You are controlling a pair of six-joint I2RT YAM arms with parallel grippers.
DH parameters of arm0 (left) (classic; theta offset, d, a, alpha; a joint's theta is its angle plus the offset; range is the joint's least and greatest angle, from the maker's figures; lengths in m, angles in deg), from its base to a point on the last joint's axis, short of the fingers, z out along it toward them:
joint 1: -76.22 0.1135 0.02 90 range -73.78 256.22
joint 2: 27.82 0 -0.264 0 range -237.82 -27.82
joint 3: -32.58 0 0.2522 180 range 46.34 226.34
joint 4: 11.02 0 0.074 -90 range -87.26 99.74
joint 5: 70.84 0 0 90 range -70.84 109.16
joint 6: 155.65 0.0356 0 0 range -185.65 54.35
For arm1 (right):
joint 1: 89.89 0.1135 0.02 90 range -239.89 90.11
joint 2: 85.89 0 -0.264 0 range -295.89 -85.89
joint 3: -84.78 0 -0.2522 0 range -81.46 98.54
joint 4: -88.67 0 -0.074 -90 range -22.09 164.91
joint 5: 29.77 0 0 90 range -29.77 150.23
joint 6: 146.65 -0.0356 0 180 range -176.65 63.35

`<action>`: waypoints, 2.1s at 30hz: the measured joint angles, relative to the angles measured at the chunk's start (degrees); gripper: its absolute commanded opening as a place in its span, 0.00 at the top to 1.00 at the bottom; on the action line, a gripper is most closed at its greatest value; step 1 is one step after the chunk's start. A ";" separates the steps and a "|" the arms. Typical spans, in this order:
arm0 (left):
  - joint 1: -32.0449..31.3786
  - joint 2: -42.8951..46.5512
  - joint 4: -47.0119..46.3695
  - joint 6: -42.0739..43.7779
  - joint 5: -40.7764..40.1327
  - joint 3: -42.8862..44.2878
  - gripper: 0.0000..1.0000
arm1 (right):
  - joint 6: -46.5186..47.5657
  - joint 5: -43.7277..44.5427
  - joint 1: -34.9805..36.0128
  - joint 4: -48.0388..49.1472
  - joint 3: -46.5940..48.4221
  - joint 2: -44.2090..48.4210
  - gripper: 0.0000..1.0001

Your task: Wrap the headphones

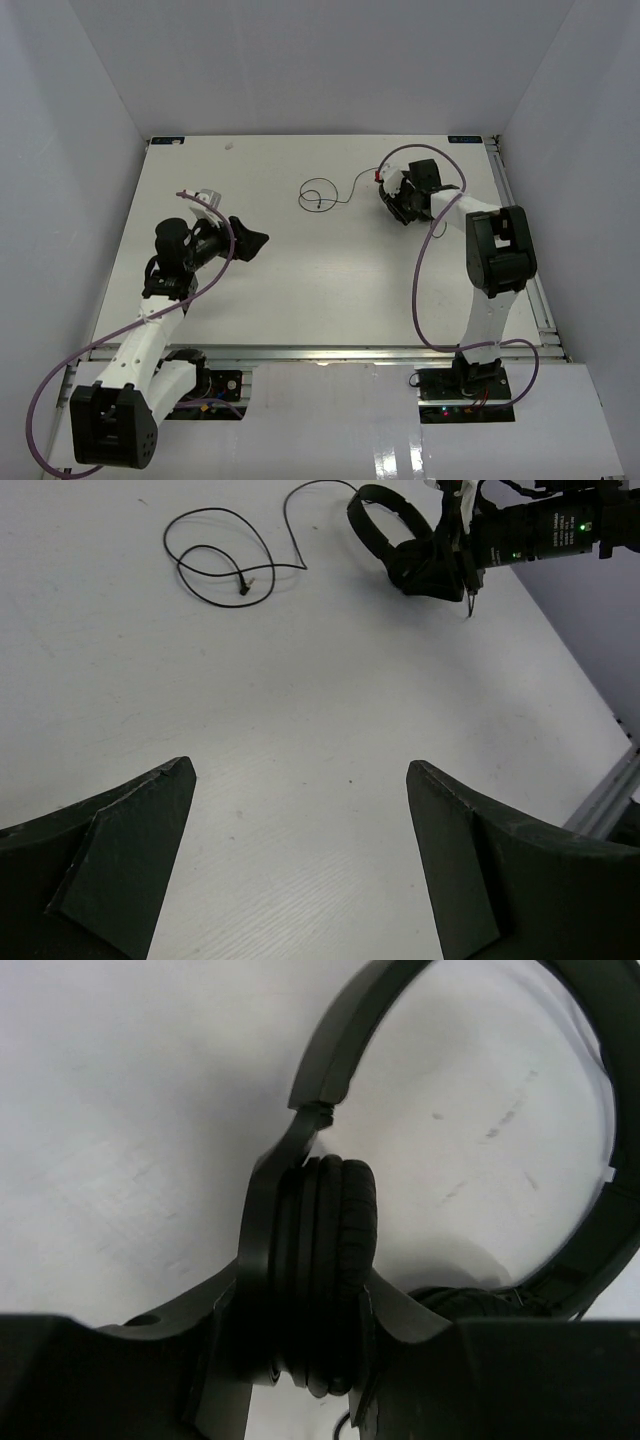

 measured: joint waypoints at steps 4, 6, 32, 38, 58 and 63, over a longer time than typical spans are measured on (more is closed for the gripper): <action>-0.29 -3.04 -1.33 -3.06 4.34 0.03 0.02 | 6.84 -7.97 0.42 -3.19 -10.87 11.37 0.64; -0.52 -5.62 -1.57 -4.42 6.44 0.22 0.02 | 11.84 -12.08 1.36 -6.00 -16.62 18.93 0.64; -22.38 -17.42 22.09 -15.52 -11.12 6.00 0.04 | 24.81 -15.98 32.69 -16.52 -38.92 48.68 0.07; -29.52 -23.73 24.66 -17.12 -14.72 10.44 0.13 | 24.99 -20.87 23.27 -20.11 -34.70 53.52 0.08; -36.50 -54.19 27.95 -5.26 -28.81 35.41 0.58 | 22.29 -48.21 -4.34 -21.52 -34.70 52.13 0.08; -38.25 -55.70 27.39 2.24 -30.20 36.86 0.79 | 22.00 -50.09 -6.65 -21.53 -34.70 52.15 0.08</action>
